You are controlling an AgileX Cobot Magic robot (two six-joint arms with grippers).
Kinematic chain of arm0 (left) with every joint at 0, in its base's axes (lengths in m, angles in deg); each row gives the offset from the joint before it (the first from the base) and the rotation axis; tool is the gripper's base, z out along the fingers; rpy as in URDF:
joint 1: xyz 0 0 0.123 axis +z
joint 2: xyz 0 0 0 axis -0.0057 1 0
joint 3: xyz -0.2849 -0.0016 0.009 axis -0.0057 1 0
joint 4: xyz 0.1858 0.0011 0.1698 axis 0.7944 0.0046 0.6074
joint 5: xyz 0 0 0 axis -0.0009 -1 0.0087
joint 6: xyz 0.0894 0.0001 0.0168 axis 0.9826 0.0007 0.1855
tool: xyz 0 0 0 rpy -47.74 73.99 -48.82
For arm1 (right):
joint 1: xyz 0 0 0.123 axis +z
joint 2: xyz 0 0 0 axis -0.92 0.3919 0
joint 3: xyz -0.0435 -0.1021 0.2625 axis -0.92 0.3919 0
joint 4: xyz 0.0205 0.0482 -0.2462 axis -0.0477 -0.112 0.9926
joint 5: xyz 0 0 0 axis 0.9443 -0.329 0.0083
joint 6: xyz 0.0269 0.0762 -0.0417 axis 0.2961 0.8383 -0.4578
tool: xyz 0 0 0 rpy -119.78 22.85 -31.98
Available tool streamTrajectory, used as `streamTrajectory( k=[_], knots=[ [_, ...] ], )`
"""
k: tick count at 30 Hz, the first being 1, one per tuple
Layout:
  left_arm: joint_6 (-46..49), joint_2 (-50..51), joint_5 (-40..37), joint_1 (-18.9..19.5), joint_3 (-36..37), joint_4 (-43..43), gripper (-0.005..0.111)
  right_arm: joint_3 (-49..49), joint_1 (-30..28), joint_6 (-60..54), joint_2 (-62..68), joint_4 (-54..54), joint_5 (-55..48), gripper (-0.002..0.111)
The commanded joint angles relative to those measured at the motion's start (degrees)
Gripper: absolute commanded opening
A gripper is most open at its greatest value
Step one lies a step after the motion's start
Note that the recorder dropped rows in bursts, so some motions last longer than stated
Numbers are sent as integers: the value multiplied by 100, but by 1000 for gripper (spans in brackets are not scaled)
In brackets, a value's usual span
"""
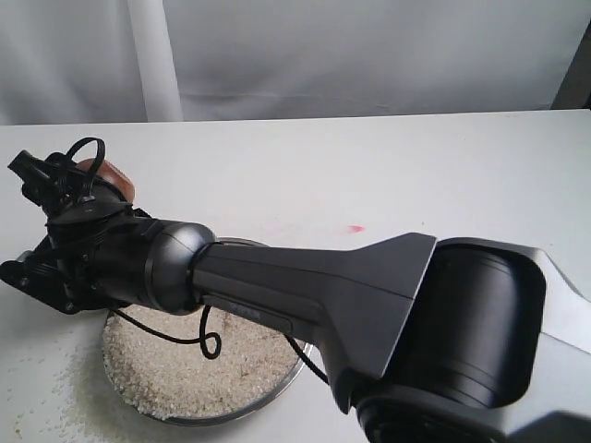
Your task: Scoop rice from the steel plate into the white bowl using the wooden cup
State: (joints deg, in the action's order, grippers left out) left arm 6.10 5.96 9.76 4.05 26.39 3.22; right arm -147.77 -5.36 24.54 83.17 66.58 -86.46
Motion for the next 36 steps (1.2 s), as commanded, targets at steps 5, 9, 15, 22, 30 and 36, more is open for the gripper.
streamTrajectory(
  k=[5,9,15,22,30,36],
  knots=[
    [-12,2,66,-37,4,-7,0,-72,-3,-42,-25,498,94,0],
    [-12,2,66,-37,4,-7,0,-72,9,-42,-25,945,33,0],
    [-12,2,66,-37,4,-7,0,-72,97,-84,-25,1353,-78,0],
    [-12,2,66,-37,4,-7,0,-72,134,123,-25,1378,-372,0],
    [-12,2,66,-37,4,-7,0,-72,116,3147,-344,268,-499,0],
    [-12,2,66,-37,4,-7,0,187,116,4767,-815,-50,-355,0]
  ],
)
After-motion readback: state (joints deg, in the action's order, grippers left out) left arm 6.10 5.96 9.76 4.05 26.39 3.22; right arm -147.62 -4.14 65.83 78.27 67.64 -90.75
